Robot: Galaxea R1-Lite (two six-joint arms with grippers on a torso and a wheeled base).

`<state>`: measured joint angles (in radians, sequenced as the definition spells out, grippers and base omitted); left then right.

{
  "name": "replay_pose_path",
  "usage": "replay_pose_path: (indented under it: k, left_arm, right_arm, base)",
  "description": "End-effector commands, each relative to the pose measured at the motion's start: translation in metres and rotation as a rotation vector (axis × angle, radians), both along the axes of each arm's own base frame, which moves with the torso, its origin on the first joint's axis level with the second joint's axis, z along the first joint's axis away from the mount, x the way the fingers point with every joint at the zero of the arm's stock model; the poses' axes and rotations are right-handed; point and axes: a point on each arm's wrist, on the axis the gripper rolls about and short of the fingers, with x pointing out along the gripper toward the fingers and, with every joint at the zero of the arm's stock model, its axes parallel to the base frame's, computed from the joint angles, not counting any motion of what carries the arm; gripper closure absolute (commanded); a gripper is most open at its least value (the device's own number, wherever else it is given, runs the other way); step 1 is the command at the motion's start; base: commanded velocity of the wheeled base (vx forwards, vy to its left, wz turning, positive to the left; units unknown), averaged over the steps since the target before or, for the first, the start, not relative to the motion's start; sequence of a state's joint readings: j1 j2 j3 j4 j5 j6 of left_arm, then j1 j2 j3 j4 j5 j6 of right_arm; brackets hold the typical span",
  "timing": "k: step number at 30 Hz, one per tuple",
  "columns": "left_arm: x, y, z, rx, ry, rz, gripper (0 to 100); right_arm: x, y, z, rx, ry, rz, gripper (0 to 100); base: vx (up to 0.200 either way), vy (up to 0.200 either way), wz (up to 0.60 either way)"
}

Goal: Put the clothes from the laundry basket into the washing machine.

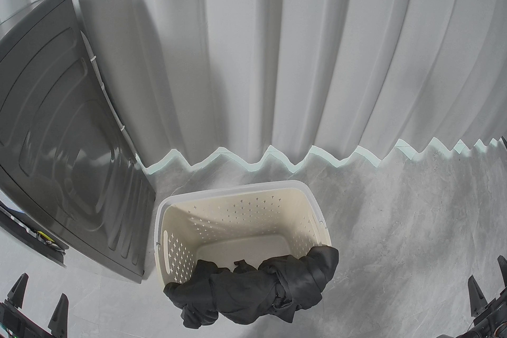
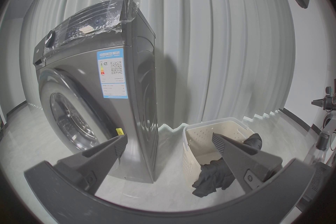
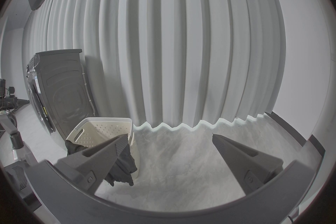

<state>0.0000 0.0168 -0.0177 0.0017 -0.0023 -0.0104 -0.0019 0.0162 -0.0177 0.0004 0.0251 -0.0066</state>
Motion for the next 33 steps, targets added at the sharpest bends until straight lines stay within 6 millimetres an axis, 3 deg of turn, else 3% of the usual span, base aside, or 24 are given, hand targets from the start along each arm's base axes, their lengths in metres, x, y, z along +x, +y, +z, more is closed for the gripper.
replay_pose_path:
  k: [1,33]
  left_arm:
    - [0.0,0.0,-0.0048,0.0,0.001,0.001,0]
    - [0.0,0.0,-0.0048,0.001,0.001,-0.001,0]
  right_arm:
    - [0.0004,0.0,-0.0051,-0.001,0.006,0.0,0]
    - [0.0004,0.0,-0.0051,0.0,0.006,0.0,0]
  base:
    - [0.0,0.0,0.0]
    - [0.0,0.019,0.0]
